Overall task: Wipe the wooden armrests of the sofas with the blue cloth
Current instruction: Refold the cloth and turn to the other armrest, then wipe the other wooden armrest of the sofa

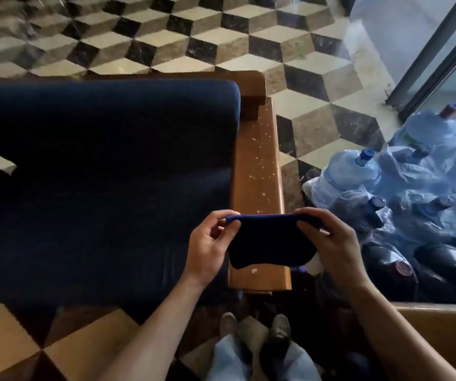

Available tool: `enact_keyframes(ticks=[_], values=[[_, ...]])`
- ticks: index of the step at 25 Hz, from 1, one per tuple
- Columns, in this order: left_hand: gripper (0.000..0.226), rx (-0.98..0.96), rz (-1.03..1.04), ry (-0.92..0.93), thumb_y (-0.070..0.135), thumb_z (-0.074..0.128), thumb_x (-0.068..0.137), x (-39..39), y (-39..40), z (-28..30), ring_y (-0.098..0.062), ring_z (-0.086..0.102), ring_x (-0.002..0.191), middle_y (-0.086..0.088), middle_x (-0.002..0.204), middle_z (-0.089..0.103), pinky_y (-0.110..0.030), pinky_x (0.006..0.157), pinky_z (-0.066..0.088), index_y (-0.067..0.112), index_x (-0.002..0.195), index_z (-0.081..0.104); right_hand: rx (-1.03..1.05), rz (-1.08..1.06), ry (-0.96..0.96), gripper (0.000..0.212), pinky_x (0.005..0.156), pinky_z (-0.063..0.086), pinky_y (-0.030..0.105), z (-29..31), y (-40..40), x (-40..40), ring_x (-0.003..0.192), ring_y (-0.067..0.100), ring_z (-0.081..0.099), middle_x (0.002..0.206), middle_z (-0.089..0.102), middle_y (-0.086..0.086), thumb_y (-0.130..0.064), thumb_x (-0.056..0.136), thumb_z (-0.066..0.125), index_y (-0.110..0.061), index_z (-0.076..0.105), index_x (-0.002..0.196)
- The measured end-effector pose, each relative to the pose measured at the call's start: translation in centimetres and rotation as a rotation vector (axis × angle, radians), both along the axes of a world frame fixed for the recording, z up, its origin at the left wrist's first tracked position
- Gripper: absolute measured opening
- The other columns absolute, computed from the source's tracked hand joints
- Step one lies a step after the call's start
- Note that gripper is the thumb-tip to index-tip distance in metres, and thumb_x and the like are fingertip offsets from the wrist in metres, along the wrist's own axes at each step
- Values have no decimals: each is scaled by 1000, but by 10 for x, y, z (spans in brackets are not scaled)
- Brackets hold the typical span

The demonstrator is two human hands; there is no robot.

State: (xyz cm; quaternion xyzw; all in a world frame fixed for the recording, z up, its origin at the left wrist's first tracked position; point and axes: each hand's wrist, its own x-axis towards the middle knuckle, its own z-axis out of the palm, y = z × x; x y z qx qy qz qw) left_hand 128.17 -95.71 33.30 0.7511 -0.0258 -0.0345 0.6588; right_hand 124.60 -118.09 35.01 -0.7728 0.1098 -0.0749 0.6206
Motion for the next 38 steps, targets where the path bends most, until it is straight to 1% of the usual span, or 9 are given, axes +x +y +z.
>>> enact_keyframes(ticks=[9,15,19,23,26,29,33,36,38], values=[[9,207,125,312,24,67,93,-18,-19,-188,-6,67,85,11,91,73,-27,76,54,32,96,70,-9,-81,382,22,79,57,29,-189,5,-12,83,11,70,91,75,-11,-11,89,69,-30,74,99],[34,832,207,7,29,59,96,22,-44,-264,-24,54,120,-6,130,55,-36,98,44,23,129,58,-483,-124,367,26,92,44,36,-278,10,49,115,20,47,123,54,-4,-29,89,64,-31,64,116],[55,1190,-355,-350,48,38,100,-30,-63,-290,-31,25,149,-8,162,26,-59,115,25,33,152,32,-356,-232,384,48,108,39,45,-302,5,74,129,22,41,140,43,2,-44,93,46,-25,45,137],[65,1226,-483,-353,53,44,91,13,-53,-296,-30,20,151,-1,164,20,-64,113,25,43,152,23,-355,-282,339,62,111,31,37,-308,21,77,132,24,40,144,43,7,-51,92,33,-19,38,145],[59,1234,-219,-309,51,38,92,133,-81,-297,-29,21,151,-2,163,23,-62,115,22,40,150,32,-350,-286,286,65,112,29,37,-310,18,75,133,24,39,145,43,8,-51,93,34,-17,34,148],[57,1186,-67,-50,50,25,99,261,-149,-288,-30,7,153,-2,167,10,-62,119,6,40,154,19,-379,-262,261,66,113,26,34,-315,20,74,136,19,33,148,36,5,-52,94,33,-19,28,151],[55,1212,-484,-472,44,34,95,186,-142,-303,-28,18,152,0,164,22,-60,118,15,40,150,33,-420,-368,163,70,118,13,28,-323,16,69,143,23,26,153,30,12,-55,97,33,-10,24,150],[60,1146,-850,-675,44,52,89,78,-54,-286,-26,24,150,2,162,28,-58,116,26,42,148,38,-442,-351,103,71,117,21,40,-317,21,63,142,30,30,154,30,16,-59,97,30,-9,28,147],[64,1121,-925,-744,45,53,86,123,-30,-291,-26,28,149,2,160,31,-56,115,28,44,147,37,-453,-311,98,71,114,27,50,-314,23,66,139,34,34,153,31,17,-60,96,31,-9,31,146]])
